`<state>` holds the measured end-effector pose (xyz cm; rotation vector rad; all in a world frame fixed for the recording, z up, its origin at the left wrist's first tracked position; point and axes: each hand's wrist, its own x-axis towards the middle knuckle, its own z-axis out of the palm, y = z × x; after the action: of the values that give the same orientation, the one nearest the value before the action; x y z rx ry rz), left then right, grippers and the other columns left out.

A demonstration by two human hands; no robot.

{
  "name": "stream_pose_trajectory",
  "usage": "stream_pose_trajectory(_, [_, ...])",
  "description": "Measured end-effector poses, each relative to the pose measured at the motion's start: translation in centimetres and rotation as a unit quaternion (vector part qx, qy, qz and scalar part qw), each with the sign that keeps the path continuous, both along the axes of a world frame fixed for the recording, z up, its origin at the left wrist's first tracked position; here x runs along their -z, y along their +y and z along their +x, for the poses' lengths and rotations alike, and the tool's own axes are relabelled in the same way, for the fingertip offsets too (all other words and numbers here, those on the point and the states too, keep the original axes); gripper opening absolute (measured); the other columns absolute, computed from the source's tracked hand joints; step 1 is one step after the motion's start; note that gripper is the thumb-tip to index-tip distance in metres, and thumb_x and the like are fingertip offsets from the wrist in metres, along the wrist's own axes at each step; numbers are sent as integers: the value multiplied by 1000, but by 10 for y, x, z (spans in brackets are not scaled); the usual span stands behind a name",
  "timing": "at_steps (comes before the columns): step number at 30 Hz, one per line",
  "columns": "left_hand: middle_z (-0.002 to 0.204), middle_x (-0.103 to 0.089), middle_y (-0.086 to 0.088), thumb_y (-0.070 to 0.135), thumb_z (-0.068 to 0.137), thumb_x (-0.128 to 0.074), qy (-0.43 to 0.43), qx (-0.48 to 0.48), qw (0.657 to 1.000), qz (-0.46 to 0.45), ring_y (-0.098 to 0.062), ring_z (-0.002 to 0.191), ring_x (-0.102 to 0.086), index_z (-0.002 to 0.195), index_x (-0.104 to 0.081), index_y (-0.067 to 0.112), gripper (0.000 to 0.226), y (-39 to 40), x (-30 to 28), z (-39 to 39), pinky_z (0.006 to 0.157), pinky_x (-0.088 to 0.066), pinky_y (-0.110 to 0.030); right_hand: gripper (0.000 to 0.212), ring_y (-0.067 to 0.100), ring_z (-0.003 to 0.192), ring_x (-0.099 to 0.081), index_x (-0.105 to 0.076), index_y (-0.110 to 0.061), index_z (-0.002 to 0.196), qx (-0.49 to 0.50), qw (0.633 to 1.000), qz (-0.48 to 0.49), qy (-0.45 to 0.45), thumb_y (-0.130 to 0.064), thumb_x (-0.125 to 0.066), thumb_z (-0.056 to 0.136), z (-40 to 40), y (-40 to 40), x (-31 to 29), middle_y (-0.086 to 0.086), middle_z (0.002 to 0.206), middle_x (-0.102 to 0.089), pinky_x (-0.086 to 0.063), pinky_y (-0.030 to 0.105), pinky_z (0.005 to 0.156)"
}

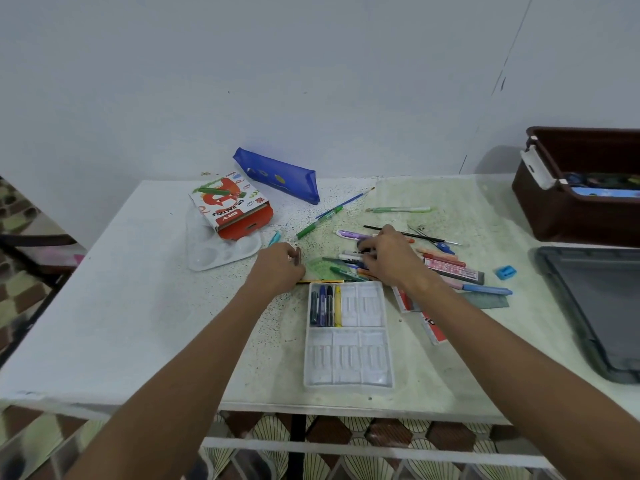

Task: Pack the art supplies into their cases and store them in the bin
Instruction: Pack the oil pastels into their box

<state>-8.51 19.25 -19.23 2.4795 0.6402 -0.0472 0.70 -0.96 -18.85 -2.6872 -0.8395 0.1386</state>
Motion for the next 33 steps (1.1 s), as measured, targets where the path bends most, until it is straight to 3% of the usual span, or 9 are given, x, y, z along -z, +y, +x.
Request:
stream_pose_trajectory(5, [84, -69, -12, 21, 78, -65, 18, -1, 1000, 4, -21, 73, -63, 94, -69, 4, 24, -2, -1, 0, 52, -43, -24, 27, 31, 106, -45, -66, -21, 119, -19, 999, -27, -16, -24, -58, 93, 2, 4, -3, 14, 117, -43, -39, 37, 93])
stream_pose_trajectory(10, [90, -70, -9, 20, 77, -65, 7, 4, 1000, -2, -18, 79, -64, 97, -71, 7, 25, -4, -3, -2, 69, -54, -30, 34, 32, 110, -44, -59, -24, 129, -27, 997, -68, -13, -30, -53, 96, 2, 6, -6, 14, 123, -40, -38, 38, 98])
stream_pose_trajectory(16, [88, -72, -13, 17, 80, -65, -29, -4, 1000, -9, -21, 76, -65, 85, -71, 11, 10, -7, -6, -10, 68, -52, -31, 41, 34, 116, -38, -49, -25, 138, -39, 993, -106, 27, -26, -48, 97, 6, 11, -4, 13, 129, -33, -34, 42, 105])
stream_pose_trajectory(21, [86, -71, -7, 20, 80, -65, -38, -7, 999, -14, -18, 77, -65, 96, -74, 8, 21, -10, -6, -16, 71, -53, -32, 28, 32, 116, -36, -62, -16, 118, -22, 994, -74, 73, -13, -58, 90, 15, 18, -7, 11, 124, -31, -36, 40, 103])
stream_pose_trajectory(24, [83, -69, -1, 21, 80, -66, -51, -10, 998, -20, -13, 71, -61, 103, -73, 11, 27, -11, -7, -19, 67, -51, -27, 11, 28, 110, -41, -67, -12, 96, -19, 996, -36, 81, -9, -64, 86, 15, 18, -9, 10, 116, -39, -42, 38, 95])
stream_pose_trajectory(26, [84, -69, -1, 21, 79, -66, -63, -13, 998, -23, -13, 73, -62, 107, -73, 11, 30, -14, -8, -21, 68, -48, -24, 10, 26, 102, -53, -67, -14, 82, -27, 996, -18, 79, -5, -65, 84, 13, 18, -8, 9, 107, -54, -49, 35, 88])
stream_pose_trajectory(28, [84, -69, -1, 19, 80, -66, -72, -11, 997, -29, -14, 76, -63, 108, -72, 10, 30, -18, -11, -23, 70, -47, -23, 9, 25, 95, -61, -65, -14, 86, -26, 997, 0, 77, -5, -64, 84, 11, 16, -6, 8, 99, -64, -51, 33, 82])
stream_pose_trajectory(33, [80, -68, 1, 20, 82, -65, -77, -7, 996, -47, -15, 74, -65, 105, -73, 11, 26, -26, -16, -28, 70, -53, -26, 19, 26, 91, -60, -71, -9, 104, -43, 998, -20, 50, -12, -61, 88, 12, 12, 1, 10, 101, -68, -51, 33, 81])
